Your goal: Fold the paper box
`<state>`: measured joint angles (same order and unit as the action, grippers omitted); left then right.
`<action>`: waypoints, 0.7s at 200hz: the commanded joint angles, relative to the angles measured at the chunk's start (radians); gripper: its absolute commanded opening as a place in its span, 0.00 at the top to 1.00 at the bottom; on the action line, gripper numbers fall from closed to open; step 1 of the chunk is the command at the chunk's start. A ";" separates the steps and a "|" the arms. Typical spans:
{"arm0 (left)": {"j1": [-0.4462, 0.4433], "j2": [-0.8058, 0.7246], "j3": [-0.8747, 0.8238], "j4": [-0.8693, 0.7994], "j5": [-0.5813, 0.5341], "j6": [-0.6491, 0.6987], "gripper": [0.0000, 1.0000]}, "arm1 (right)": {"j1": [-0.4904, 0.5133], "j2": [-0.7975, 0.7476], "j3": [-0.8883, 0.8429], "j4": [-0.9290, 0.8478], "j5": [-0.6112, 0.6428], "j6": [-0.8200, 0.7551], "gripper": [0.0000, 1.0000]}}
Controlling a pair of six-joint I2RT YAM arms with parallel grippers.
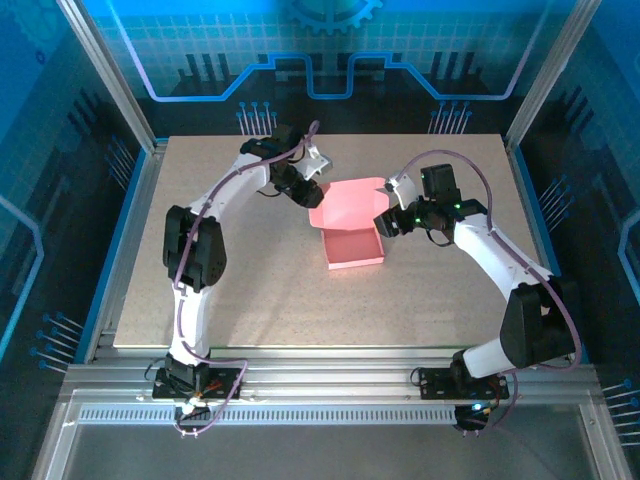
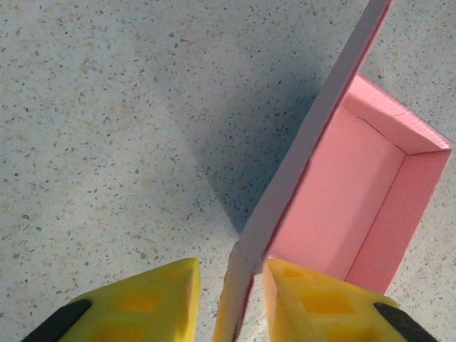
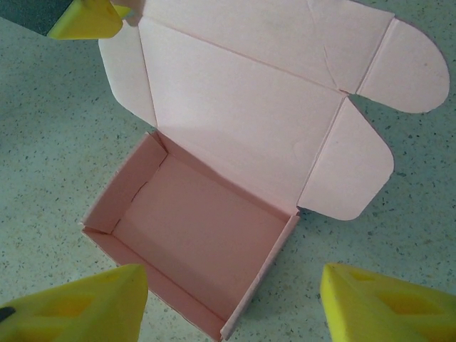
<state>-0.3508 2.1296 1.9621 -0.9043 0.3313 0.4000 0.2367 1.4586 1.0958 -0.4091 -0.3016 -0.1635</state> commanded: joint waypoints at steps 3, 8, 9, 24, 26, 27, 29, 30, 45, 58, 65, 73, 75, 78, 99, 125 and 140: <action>-0.011 0.027 0.049 -0.045 0.026 0.023 0.70 | 0.011 -0.004 0.021 -0.025 0.006 -0.018 0.34; -0.012 0.027 0.050 -0.048 0.023 0.025 0.70 | 0.010 -0.004 0.021 -0.027 0.010 -0.018 0.34; -0.012 0.028 0.051 -0.048 0.023 0.025 0.70 | 0.011 -0.004 0.021 -0.027 0.010 -0.018 0.34; -0.014 0.035 0.053 -0.051 0.022 0.025 0.73 | 0.011 -0.004 0.021 -0.026 0.014 -0.019 0.34; -0.013 0.034 0.054 -0.051 0.023 0.026 0.73 | 0.011 -0.004 0.021 -0.026 0.015 -0.019 0.34; -0.014 0.035 0.055 -0.051 0.023 0.026 0.73 | 0.011 -0.004 0.021 -0.027 0.016 -0.019 0.34; -0.014 0.036 0.055 -0.052 0.023 0.025 0.73 | 0.011 -0.005 0.021 -0.027 0.016 -0.019 0.34; -0.014 0.036 0.055 -0.052 0.022 0.027 0.73 | 0.011 -0.006 0.021 -0.027 0.016 -0.019 0.34; -0.016 0.039 0.055 -0.053 0.020 0.029 0.73 | 0.010 -0.005 0.022 -0.028 0.017 -0.019 0.34; -0.015 0.041 0.059 -0.056 0.015 0.030 0.73 | 0.010 -0.006 0.022 -0.029 0.017 -0.018 0.34; -0.015 0.042 0.060 -0.056 0.011 0.030 0.73 | 0.011 -0.006 0.022 -0.029 0.017 -0.019 0.34; -0.016 0.045 0.063 -0.055 0.008 0.032 0.73 | 0.010 -0.007 0.022 -0.029 0.016 -0.019 0.34; -0.016 0.044 0.063 -0.057 0.007 0.032 0.74 | 0.010 -0.007 0.022 -0.029 0.016 -0.019 0.34; -0.016 0.045 0.063 -0.057 0.006 0.033 0.75 | 0.011 -0.009 0.022 -0.029 0.017 -0.019 0.34; -0.016 0.050 0.066 -0.064 0.009 0.028 0.79 | 0.010 -0.009 0.021 -0.028 0.022 -0.019 0.34; -0.016 0.053 0.068 -0.069 0.014 0.026 0.82 | 0.010 -0.006 0.022 -0.028 0.023 -0.018 0.34; -0.016 0.053 0.067 -0.071 0.012 0.032 0.89 | 0.011 -0.006 0.022 -0.027 0.035 -0.012 0.34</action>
<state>-0.3584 2.1647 1.9911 -0.9390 0.3309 0.4187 0.2367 1.4586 1.0958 -0.4118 -0.2867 -0.1665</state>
